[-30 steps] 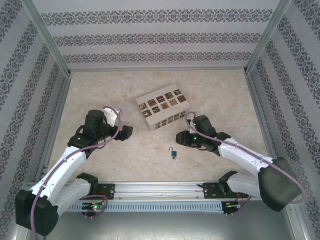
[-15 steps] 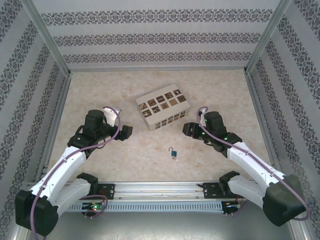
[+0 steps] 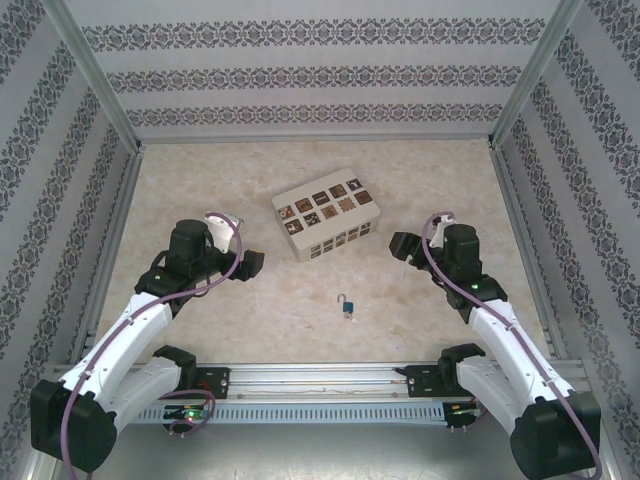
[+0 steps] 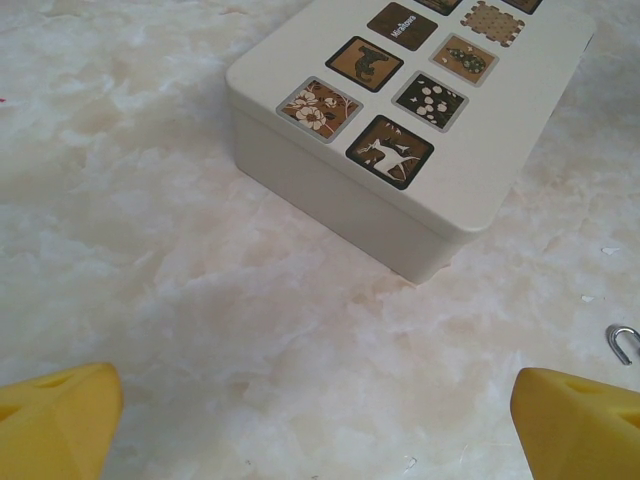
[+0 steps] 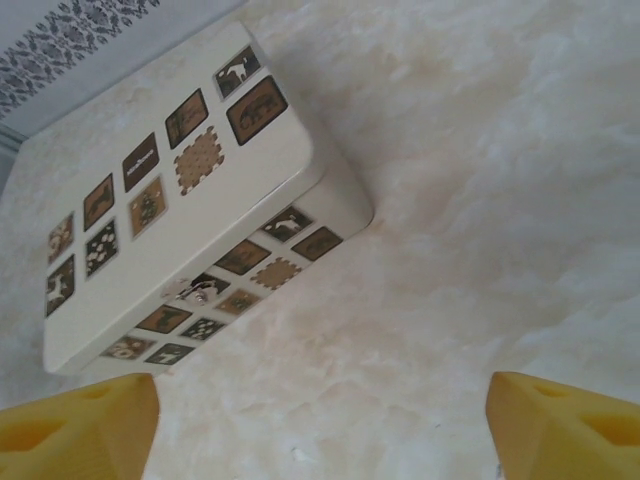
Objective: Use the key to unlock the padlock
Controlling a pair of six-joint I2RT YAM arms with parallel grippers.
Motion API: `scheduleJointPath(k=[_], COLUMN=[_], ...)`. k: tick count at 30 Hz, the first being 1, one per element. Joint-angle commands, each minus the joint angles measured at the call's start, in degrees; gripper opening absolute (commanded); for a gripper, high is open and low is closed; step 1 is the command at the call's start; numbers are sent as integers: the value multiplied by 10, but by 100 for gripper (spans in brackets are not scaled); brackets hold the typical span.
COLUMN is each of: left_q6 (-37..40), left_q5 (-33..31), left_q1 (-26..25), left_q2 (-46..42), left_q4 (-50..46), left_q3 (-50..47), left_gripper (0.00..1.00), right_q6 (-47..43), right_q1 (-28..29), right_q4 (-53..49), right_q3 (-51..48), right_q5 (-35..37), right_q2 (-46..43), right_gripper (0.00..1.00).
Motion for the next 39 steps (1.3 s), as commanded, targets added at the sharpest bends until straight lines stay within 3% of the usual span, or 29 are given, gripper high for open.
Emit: scheduleJointPath(k=[1,5,16,26,29,34,39], left_q6=[14,19,7,-46,-56,-78,-32], left_q5=[-7,-27,-118,-243,-285,-347,-399], left_q1=[5,6,6,5,6,7,16], left_q2=[-4,-12,-48,-42,-43,-44,7], left_q4=[6,2,-6,-4,32,172,213], left_q3=[-5,-3,12,43,14,-63,-78], left_gripper=[99,99,99,99,99,99,99], right_q6=[-37,-66,-128,-150,-167,-219,-256], right_q1=[-10,-21,-50,-53,-53,-53,-53], right_q4=[24,35,73,141,188,233,260], right_q3=[1,6,2,-31,-60,-92,-127], right_q5=[14,27,68,137,155,176,203], right_q2=[0,9,15,-11,-24,-34,-16], right_gripper=[91,98,98,98,98,98,98])
